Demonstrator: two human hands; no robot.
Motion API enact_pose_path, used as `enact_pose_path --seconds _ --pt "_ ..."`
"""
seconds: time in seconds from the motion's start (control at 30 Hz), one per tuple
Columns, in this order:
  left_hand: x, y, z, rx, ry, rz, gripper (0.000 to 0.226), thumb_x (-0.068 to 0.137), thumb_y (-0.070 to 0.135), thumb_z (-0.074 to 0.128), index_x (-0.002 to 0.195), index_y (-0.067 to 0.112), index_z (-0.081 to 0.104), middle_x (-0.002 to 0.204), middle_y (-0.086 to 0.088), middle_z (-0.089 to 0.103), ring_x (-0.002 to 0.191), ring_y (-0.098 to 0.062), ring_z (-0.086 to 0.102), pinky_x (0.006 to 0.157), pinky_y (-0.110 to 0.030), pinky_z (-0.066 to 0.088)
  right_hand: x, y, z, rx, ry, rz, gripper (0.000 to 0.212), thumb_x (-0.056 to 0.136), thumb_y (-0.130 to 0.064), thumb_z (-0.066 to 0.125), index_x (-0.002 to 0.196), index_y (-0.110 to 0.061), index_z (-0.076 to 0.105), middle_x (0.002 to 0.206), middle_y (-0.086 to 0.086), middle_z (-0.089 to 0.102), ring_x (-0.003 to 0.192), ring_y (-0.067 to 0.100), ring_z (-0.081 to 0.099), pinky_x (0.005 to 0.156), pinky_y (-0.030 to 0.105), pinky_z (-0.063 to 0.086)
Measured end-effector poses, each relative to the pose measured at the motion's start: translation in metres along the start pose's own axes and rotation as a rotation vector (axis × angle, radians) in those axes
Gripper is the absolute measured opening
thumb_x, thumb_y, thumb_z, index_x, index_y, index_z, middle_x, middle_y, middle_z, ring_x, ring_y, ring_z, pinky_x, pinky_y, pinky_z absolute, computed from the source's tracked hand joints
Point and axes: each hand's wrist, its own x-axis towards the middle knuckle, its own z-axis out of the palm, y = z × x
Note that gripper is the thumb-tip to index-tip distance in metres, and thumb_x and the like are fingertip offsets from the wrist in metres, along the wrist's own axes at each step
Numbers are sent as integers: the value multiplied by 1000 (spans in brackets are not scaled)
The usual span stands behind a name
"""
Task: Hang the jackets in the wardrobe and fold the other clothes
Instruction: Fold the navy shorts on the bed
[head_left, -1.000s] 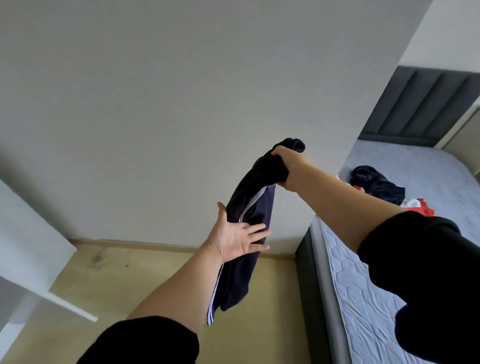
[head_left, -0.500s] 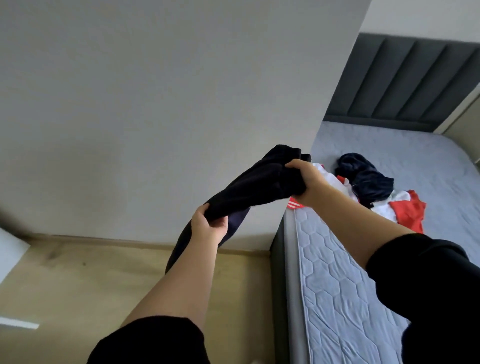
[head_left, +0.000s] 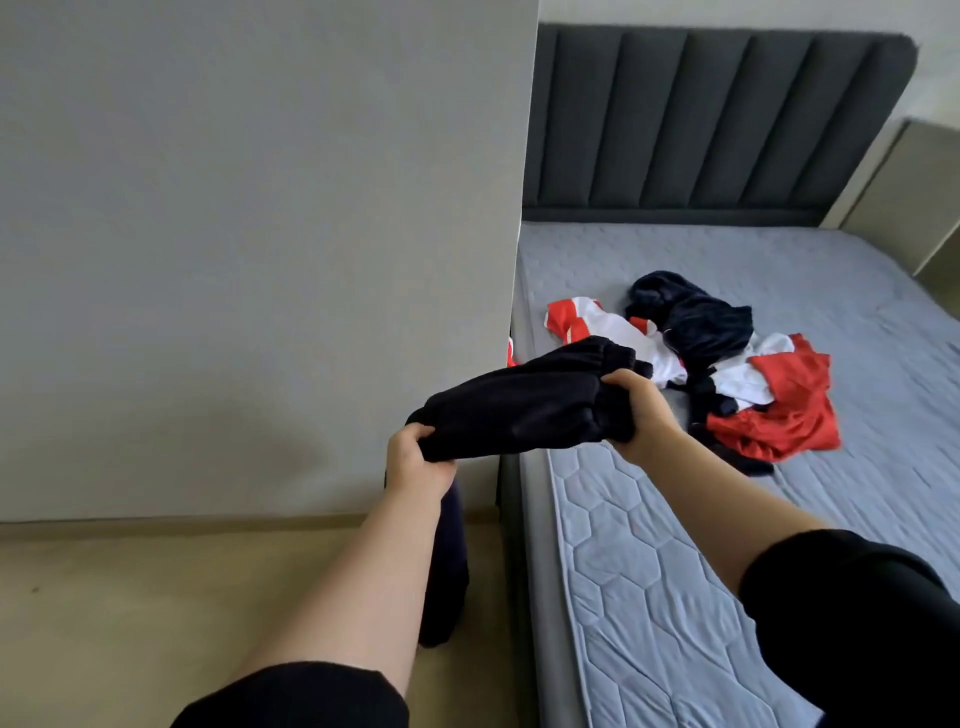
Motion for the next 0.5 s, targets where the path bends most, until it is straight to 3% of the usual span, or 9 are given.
enact_pose_path --seconds 0.07,0.1,0.17,0.3,0.33,0.43,0.5 --pt "18 -29 -8 71 -84 40 32 92 -13 35 73 9 47 76 -3 47 56 -5 60 42 -12 44 23 28 -27 -1 94 -41 10 79 -13 61 88 -10 58 78 9 62 61 22 60 53 29 48" --pt "28 -43 -15 95 -106 58 30 91 -13 37 73 7 49 76 -4 49 56 -6 61 46 -15 46 33 41 -42 -8 145 -57 14 77 -13 63 90 -9 59 79 10 62 63 23 60 54 29 48" --pt "42 -75 -23 142 -130 65 22 87 -6 40 72 3 55 74 -8 55 66 -20 59 56 -26 46 49 63 -75 -15 202 -65 24 76 -13 66 99 -7 60 81 10 62 66 24 61 55 30 49" --pt "50 -148 -28 253 -213 67 26 89 -2 36 71 3 53 76 -7 52 76 -20 52 67 -27 40 65 89 -148 -110 194 13 37 87 -22 63 121 -9 55 106 14 64 88 32 63 68 44 53" --pt "48 -167 -29 295 -225 66 27 89 -3 35 71 3 52 77 -7 52 81 -21 52 69 -28 41 66 93 -168 -138 203 41 36 90 -23 61 123 -10 53 104 14 64 86 32 63 69 47 52" --pt "37 -227 -25 370 -262 -5 22 91 -5 36 76 3 49 80 -6 51 76 -19 53 60 -22 48 63 96 -232 -182 310 56 33 93 -19 58 123 -8 52 96 13 60 71 28 60 56 41 48" --pt "30 -273 -19 362 -259 -73 20 90 -6 35 84 1 53 88 -7 53 73 -14 53 53 -15 47 60 96 -281 -170 462 -19 36 88 -14 64 121 -4 53 99 13 56 82 30 62 54 39 47"
